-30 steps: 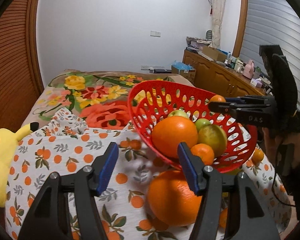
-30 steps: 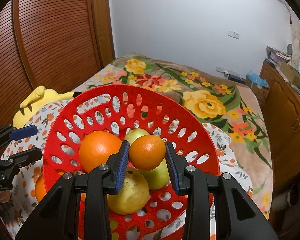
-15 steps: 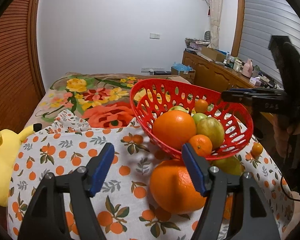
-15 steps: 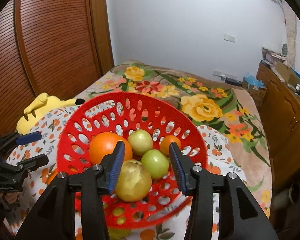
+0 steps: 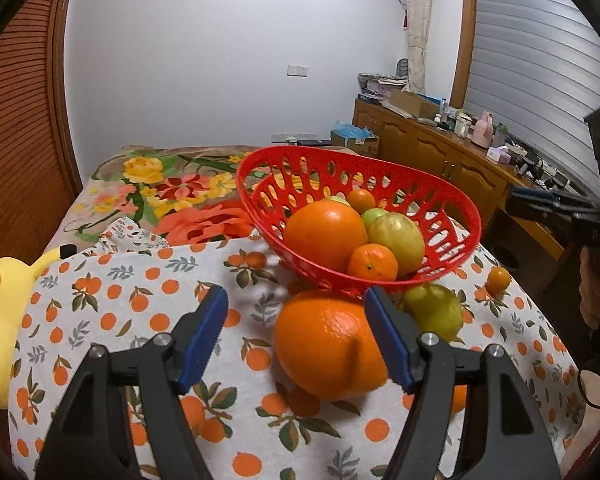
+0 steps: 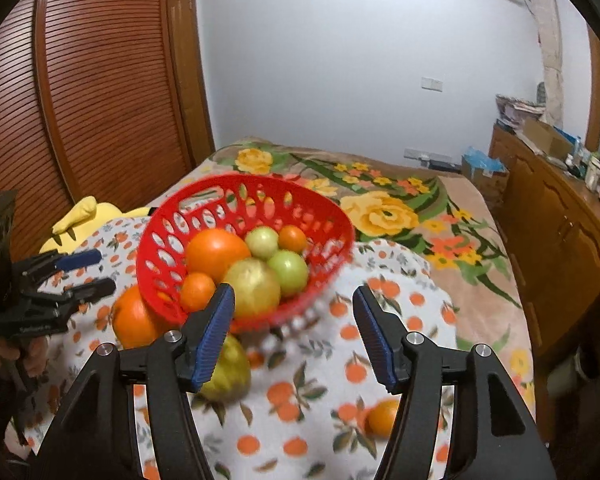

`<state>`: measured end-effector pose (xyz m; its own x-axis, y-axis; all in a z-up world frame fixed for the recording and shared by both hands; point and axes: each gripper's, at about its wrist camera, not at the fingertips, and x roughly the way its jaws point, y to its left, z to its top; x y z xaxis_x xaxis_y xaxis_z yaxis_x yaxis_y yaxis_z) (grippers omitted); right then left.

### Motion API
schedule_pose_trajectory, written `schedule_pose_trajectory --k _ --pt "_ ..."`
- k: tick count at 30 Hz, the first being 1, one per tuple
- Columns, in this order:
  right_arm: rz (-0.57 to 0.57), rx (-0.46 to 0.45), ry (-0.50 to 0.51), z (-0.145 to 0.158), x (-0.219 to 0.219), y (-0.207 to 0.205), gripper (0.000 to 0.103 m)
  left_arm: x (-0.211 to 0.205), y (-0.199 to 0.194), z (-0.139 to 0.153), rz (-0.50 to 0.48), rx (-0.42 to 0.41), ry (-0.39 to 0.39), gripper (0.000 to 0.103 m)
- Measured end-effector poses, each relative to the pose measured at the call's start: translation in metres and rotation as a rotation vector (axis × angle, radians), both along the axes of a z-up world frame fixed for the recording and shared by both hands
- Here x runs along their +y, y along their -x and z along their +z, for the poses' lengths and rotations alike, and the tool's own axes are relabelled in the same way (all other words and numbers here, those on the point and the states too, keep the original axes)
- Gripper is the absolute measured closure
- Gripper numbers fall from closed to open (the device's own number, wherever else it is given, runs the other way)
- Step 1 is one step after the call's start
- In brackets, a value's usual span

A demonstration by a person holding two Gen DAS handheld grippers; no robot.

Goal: Organize fruits
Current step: 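Close left tool on a large orange while right tool grips another small orange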

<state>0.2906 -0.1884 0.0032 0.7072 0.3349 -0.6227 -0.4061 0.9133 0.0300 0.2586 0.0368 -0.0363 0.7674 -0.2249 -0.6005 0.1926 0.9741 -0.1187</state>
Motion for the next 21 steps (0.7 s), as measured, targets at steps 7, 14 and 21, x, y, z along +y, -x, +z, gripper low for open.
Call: schedule_pose_trajectory --k 7,14,21 --pt "-0.064 0.051 0.027 -0.025 -0.032 0.013 0.04 -0.009 0.004 -0.007 -0.03 0.031 0.004 0.032" --pt "-0.115 0.112 0.042 -0.054 -0.056 0.011 0.04 -0.015 0.002 -0.012 -0.045 0.054 0.011 0.032" --pt "-0.134 0.179 0.053 -0.08 -0.067 0.005 0.048 -0.023 -0.004 -0.02 -0.06 0.082 -0.008 0.032"
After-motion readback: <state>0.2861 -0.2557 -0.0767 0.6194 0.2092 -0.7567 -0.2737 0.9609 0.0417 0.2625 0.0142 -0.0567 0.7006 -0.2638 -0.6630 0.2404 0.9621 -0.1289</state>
